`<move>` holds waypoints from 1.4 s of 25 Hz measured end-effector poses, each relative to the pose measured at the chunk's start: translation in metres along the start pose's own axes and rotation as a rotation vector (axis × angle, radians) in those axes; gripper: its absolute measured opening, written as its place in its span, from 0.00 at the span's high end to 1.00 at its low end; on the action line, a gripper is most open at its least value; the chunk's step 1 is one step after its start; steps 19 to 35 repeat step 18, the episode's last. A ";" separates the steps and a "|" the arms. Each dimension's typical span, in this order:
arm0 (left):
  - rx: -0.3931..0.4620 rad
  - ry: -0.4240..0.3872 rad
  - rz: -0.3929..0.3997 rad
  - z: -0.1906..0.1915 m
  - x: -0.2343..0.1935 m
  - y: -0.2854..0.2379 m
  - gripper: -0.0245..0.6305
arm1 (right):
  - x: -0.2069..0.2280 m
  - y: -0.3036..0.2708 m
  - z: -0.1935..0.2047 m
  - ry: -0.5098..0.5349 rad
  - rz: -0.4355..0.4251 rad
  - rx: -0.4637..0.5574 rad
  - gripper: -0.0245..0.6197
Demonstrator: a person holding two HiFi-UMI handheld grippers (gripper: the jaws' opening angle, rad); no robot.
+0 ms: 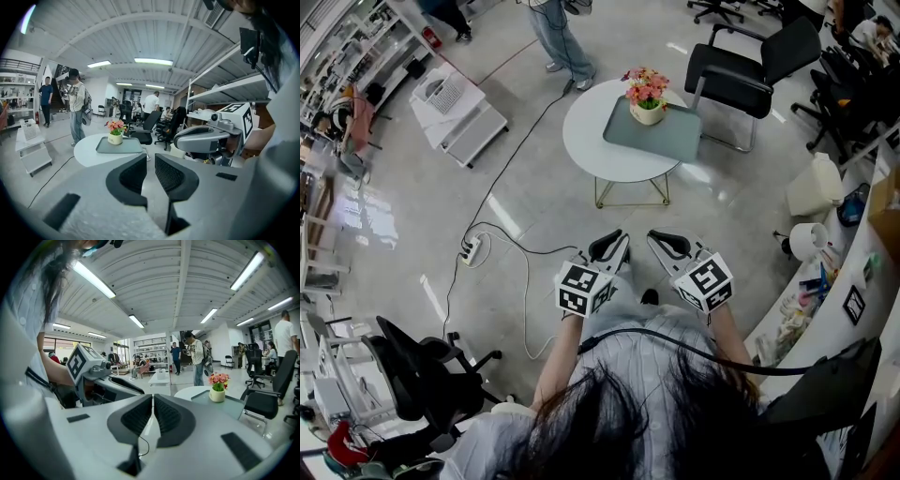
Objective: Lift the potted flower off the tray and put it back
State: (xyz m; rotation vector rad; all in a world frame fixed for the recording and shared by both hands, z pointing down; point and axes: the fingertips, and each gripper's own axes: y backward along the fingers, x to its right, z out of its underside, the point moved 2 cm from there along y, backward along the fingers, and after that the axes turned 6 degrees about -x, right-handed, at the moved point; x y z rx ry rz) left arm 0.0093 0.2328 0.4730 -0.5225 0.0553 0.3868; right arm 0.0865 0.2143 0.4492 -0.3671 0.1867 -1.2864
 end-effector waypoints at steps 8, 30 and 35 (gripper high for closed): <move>0.002 0.004 -0.009 0.002 -0.002 0.004 0.86 | -0.003 -0.002 -0.001 0.004 -0.008 0.002 0.90; 0.000 0.023 -0.033 0.006 -0.010 0.010 0.86 | -0.007 -0.010 -0.001 0.012 -0.028 -0.009 0.90; 0.000 0.023 -0.033 0.006 -0.010 0.010 0.86 | -0.007 -0.010 -0.001 0.012 -0.028 -0.009 0.90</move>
